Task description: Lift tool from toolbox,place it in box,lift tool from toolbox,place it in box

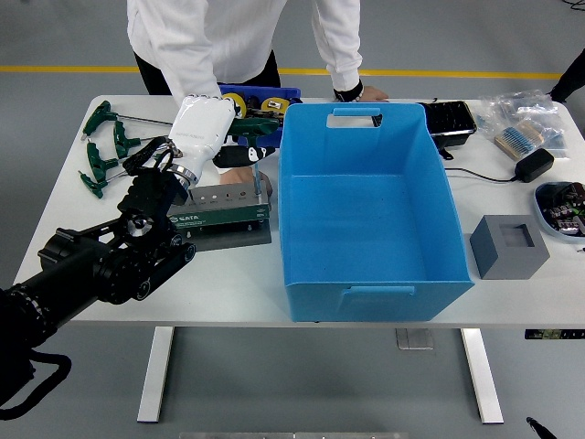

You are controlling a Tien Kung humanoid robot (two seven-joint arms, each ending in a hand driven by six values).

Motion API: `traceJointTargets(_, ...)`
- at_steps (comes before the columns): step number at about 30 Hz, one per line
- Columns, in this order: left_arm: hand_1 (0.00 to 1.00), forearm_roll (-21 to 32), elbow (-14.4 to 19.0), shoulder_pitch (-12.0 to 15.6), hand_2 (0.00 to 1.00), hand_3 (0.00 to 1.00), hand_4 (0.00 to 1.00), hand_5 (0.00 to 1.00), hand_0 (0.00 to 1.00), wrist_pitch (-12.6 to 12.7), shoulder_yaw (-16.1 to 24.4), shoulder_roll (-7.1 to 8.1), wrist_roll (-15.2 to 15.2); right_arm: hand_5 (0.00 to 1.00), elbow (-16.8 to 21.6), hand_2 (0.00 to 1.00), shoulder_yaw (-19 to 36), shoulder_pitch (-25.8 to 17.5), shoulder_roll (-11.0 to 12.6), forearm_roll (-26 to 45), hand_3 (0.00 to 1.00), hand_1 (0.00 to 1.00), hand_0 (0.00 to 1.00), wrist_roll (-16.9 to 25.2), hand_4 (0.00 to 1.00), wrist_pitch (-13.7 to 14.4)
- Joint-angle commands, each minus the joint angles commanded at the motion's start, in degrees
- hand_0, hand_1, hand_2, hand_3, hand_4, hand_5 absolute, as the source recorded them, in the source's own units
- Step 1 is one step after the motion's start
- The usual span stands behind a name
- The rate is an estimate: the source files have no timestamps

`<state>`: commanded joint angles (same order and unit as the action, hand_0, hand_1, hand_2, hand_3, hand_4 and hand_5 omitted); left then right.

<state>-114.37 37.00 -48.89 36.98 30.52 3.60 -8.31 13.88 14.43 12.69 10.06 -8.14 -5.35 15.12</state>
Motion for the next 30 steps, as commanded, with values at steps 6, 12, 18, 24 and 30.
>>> traceJointTargets(6, 0.139, 1.34, 0.26, -0.55, 0.198, 0.268, 0.998, 0.717, 0.199, 0.0, -0.14, -0.82, 0.14, 0.788, 0.05, 0.741, 0.16, 0.05, -0.01, -0.41, 0.587, 0.677, 0.678, -0.13, 0.844, -0.06)
traceJointTargets(12, 0.1, 6.79, -1.23, -0.78, 0.162, 0.228, 0.998, 0.698, 0.193, 0.0, -0.32, -1.51, 0.21, 0.788, 0.05, 0.741, -0.01, 0.16, 0.03, -0.16, 0.587, 0.68, 0.678, -0.05, 0.843, -0.09)
traceJointTargets(18, 0.093, 8.53, -2.48, -0.68, 0.146, 0.215, 0.998, 0.666, 0.176, 0.0, -0.84, -1.65, 0.36, 0.788, 0.1, 0.74, -0.37, 0.27, 0.06, 0.35, 0.587, 0.68, 0.678, 0.15, 0.843, -0.1)
traceJointTargets(24, 0.06, 8.41, -2.5, -0.59, 0.116, 0.182, 0.959, 0.652, 0.15, 0.0, -1.03, -1.9, 0.43, 0.787, 0.14, 0.74, -0.63, 0.26, 0.05, 0.66, 0.587, 0.68, 0.678, 0.29, 0.843, -0.08)
traceJointTargets(30, 0.02, 8.18, -2.14, -0.71, 0.083, 0.149, 0.946, 0.647, 0.108, 0.0, -1.29, -2.31, 0.79, 0.787, 0.12, 0.74, -0.68, 0.14, -0.04, 0.82, 0.586, 0.681, 0.677, 0.31, 0.842, -0.07)
